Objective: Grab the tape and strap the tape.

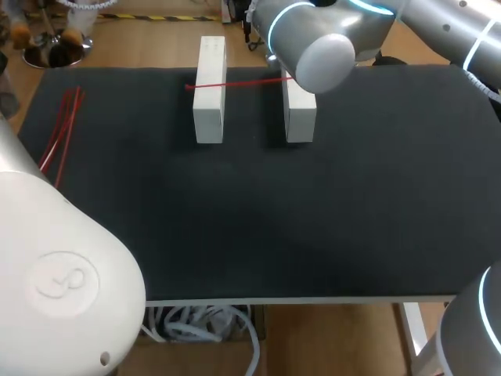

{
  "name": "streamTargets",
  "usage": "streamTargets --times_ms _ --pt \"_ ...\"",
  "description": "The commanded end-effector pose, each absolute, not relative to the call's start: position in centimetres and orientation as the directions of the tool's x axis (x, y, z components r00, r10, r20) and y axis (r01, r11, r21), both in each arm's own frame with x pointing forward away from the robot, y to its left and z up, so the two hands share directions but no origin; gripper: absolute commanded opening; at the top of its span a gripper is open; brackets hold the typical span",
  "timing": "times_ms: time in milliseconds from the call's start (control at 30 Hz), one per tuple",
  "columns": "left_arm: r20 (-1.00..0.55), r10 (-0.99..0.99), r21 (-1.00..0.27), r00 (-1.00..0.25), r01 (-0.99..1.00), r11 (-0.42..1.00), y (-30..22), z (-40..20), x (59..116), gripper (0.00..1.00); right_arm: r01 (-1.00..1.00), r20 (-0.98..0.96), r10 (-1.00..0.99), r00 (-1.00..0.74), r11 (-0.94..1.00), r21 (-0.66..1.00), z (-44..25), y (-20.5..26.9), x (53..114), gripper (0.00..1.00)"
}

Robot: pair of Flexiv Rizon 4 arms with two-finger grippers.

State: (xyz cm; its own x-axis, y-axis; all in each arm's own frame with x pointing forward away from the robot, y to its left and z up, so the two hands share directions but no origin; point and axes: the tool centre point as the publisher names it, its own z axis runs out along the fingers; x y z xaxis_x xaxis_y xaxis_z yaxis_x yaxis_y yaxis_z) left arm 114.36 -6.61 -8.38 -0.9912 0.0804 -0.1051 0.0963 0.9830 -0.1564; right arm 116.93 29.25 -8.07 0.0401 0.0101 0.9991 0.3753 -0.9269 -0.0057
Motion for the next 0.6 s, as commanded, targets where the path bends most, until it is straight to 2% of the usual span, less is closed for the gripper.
streamTargets --times_ms 33,600 --pt "-0.104 0.081 -0.155 -0.991 0.097 0.983 -6.66 -8.31 114.31 0.0 0.361 1.0 -0.008 -0.02 -0.932 0.0 -8.49 29.21 116.41 0.0" --pt "-0.104 0.081 -0.155 -0.991 0.097 0.983 -6.66 -8.31 114.31 0.0 0.359 0.999 0.007 -0.032 -0.933 0.018 -8.53 28.38 115.54 0.0"
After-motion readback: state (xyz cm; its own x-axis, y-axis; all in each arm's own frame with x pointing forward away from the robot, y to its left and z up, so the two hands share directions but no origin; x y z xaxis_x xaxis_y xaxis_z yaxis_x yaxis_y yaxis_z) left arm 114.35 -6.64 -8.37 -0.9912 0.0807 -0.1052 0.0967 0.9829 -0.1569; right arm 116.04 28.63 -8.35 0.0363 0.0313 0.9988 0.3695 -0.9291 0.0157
